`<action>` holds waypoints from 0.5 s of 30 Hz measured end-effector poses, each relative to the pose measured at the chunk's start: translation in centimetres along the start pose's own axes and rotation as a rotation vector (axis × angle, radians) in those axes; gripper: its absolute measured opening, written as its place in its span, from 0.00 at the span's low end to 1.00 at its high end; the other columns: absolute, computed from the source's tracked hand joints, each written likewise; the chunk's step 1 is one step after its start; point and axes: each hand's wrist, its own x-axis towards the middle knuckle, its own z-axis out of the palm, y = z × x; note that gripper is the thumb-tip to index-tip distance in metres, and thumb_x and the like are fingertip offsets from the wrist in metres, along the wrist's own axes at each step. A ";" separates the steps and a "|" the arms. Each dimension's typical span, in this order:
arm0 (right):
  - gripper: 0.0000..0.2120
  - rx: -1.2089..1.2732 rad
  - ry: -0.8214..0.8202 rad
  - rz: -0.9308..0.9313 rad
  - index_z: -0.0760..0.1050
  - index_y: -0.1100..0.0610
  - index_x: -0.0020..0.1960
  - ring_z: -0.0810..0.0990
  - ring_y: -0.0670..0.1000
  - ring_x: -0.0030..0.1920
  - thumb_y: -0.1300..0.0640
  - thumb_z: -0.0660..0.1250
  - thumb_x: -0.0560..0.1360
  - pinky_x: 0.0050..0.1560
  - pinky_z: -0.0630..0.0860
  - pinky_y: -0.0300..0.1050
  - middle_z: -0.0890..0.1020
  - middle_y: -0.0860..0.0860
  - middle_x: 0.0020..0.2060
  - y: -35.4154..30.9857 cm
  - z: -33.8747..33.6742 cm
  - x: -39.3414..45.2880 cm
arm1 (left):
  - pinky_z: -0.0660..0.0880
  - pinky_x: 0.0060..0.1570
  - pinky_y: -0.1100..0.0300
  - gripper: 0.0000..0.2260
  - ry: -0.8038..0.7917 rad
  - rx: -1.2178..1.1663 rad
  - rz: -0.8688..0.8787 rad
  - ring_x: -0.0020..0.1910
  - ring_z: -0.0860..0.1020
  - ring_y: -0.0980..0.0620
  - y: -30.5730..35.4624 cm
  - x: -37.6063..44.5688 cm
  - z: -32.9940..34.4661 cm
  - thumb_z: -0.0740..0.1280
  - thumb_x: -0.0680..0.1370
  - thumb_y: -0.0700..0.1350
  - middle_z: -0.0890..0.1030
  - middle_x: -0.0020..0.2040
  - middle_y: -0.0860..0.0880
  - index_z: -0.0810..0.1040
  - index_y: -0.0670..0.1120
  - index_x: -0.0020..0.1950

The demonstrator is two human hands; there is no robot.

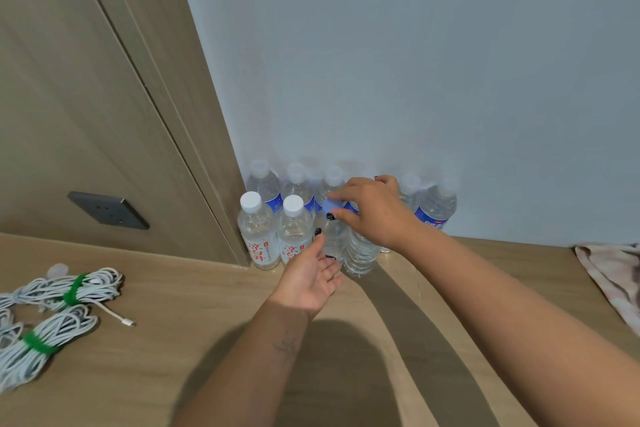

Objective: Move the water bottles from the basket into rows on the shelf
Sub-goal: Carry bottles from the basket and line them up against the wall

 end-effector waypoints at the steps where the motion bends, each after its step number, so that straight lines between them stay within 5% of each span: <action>1: 0.14 0.005 -0.002 -0.004 0.76 0.48 0.63 0.74 0.48 0.59 0.48 0.64 0.78 0.68 0.54 0.51 0.79 0.47 0.55 -0.1 0.1 -0.4 | 0.63 0.71 0.49 0.23 0.000 0.031 0.019 0.71 0.69 0.45 0.0 -0.3 -0.3 0.62 0.81 0.52 0.70 0.72 0.39 0.67 0.42 0.73; 4: 0.22 0.028 0.014 -0.056 0.71 0.52 0.70 0.71 0.52 0.65 0.49 0.66 0.77 0.67 0.60 0.50 0.75 0.50 0.63 -0.3 0.0 -2.1 | 0.68 0.66 0.50 0.14 0.047 0.177 0.103 0.63 0.76 0.47 0.1 -1.9 -1.3 0.65 0.80 0.48 0.80 0.61 0.45 0.75 0.44 0.63; 6: 0.24 0.049 0.003 -0.110 0.69 0.55 0.71 0.70 0.54 0.66 0.52 0.66 0.77 0.66 0.65 0.47 0.74 0.52 0.65 -0.6 -0.3 -3.2 | 0.73 0.51 0.56 0.10 0.110 0.344 0.207 0.49 0.77 0.51 0.5 -3.7 -1.9 0.70 0.75 0.48 0.83 0.47 0.50 0.78 0.44 0.53; 8: 0.24 0.038 -0.033 -0.155 0.66 0.54 0.73 0.68 0.52 0.69 0.52 0.63 0.79 0.65 0.67 0.44 0.71 0.50 0.69 -1.1 -0.7 -4.3 | 0.71 0.44 0.63 0.19 0.160 0.539 0.330 0.49 0.76 0.53 1.0 -5.3 -2.9 0.73 0.71 0.48 0.79 0.53 0.50 0.76 0.45 0.59; 11: 0.24 0.037 -0.081 -0.207 0.64 0.52 0.75 0.65 0.49 0.71 0.51 0.61 0.80 0.66 0.69 0.47 0.67 0.48 0.72 -2.2 -1.1 -5.7 | 0.70 0.57 0.64 0.27 0.300 0.862 0.501 0.63 0.75 0.52 1.4 -8.4 -4.4 0.72 0.74 0.43 0.74 0.67 0.51 0.69 0.46 0.71; 15: 0.24 0.073 -0.133 -0.276 0.62 0.53 0.75 0.67 0.50 0.70 0.49 0.59 0.80 0.66 0.69 0.48 0.68 0.48 0.72 -4.1 -0.3 -7.1 | 0.69 0.56 0.62 0.33 0.538 1.314 0.576 0.62 0.76 0.50 0.8 -13.5 -6.8 0.72 0.72 0.52 0.75 0.67 0.49 0.64 0.49 0.75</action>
